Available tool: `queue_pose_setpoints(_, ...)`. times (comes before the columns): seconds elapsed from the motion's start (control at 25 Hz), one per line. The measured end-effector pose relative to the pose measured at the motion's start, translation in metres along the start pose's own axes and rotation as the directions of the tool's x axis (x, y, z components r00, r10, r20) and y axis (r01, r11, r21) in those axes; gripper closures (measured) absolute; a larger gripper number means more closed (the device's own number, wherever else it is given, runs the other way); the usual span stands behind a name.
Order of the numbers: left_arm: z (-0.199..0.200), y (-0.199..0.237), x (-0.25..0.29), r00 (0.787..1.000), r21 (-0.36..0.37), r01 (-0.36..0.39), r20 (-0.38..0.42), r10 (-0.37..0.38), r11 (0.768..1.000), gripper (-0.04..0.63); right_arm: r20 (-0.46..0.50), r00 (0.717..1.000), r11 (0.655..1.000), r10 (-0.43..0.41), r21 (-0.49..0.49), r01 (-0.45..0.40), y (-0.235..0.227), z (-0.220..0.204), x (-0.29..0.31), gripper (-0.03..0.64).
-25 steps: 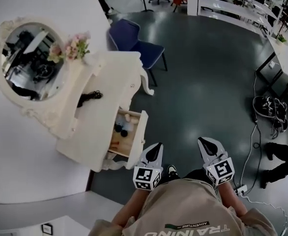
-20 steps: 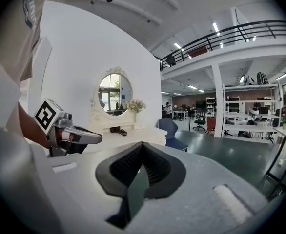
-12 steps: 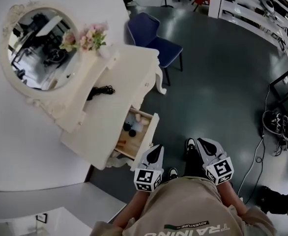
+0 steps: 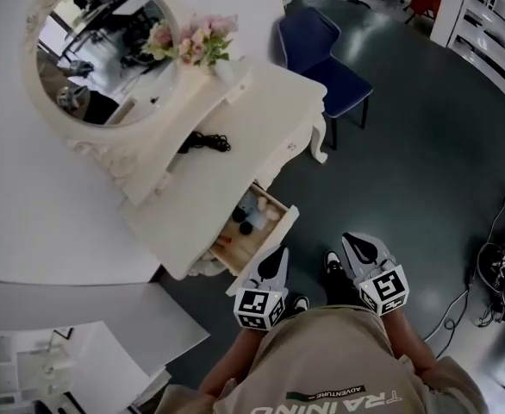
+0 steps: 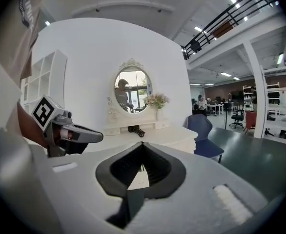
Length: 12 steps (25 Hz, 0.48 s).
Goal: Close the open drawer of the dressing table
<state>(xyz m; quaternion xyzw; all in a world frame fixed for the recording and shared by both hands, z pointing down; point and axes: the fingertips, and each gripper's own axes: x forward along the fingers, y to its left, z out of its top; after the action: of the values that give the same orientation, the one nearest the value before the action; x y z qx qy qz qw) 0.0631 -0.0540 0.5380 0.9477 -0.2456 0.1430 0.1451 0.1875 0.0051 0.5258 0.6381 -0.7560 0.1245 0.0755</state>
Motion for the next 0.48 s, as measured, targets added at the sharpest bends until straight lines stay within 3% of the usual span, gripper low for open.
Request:
queue_pose_setpoints(0.32,0.034,0.017,0.024,0.984,-0.003,-0.179,0.027,0.179,0.984,0.58,0.003,0.994,0.994,0.109,-0.013,-0.109,-0.048,0.013,0.042,0.614)
queue_pose_setpoints(0.48,0.045,0.036,0.018,0.954,-0.064,-0.292,0.052,0.295,0.954,0.58,-0.018,0.976,0.975,0.217,-0.045,-0.217,-0.051,0.017,0.06,0.614)
